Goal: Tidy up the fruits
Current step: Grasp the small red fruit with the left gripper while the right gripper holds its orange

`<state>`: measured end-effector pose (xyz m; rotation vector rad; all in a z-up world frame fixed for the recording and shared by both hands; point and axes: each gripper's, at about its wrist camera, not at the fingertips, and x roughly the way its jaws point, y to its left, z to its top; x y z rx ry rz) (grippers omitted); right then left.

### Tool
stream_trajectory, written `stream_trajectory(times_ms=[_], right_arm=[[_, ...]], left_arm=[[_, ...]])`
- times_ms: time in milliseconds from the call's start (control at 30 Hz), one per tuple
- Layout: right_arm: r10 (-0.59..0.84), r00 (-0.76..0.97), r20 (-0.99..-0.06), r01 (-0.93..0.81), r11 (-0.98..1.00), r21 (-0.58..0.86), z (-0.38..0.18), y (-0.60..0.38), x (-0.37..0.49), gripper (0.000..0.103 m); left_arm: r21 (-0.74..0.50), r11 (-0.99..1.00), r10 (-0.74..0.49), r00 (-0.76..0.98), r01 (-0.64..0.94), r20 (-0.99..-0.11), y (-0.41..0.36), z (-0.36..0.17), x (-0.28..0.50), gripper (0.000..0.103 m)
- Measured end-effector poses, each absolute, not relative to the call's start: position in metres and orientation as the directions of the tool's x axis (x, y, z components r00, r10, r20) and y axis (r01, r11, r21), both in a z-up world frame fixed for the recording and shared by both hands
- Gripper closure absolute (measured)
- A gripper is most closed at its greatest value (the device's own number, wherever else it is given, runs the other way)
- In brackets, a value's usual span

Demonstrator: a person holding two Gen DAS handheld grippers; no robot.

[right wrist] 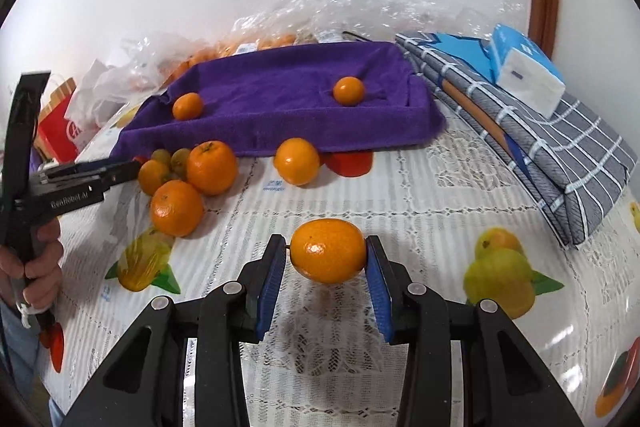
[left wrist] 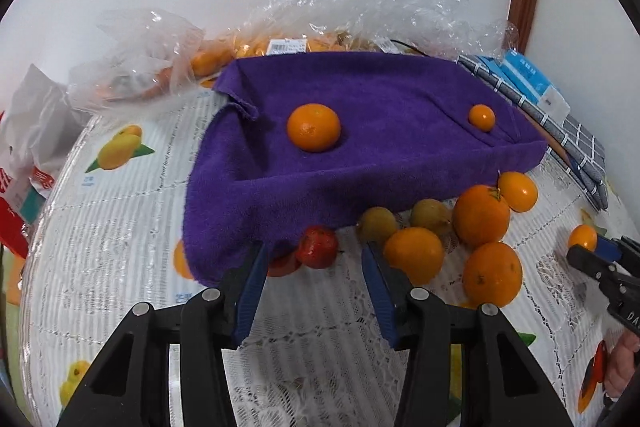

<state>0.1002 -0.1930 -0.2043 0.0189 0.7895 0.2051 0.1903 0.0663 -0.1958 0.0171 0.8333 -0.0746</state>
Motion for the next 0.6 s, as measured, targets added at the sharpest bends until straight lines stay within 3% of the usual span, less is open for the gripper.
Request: stream_trajectory(times_ms=[167, 367, 600], right_arm=[[0.195, 0.685, -0.702, -0.156, 0.980, 0.120, -0.205, -0.198, 0.102, 0.063], [0.189, 0.684, -0.705, -0.149, 0.982, 0.118, -0.205, -0.199, 0.104, 0.063], [0.185, 0.680, -0.709, -0.149, 0.982, 0.114, -0.207, -0.200, 0.106, 0.063]], left_arm=[[-0.028, 0.996, -0.074, 0.654, 0.080, -0.753, 0.066, -0.200, 0.199, 0.058], [-0.069, 0.994, -0.104, 0.645, 0.079, -0.757, 0.069, -0.203, 0.203, 0.077], [-0.136, 0.990, -0.133, 0.662, 0.048, -0.737, 0.083, -0.201, 0.198, 0.077]])
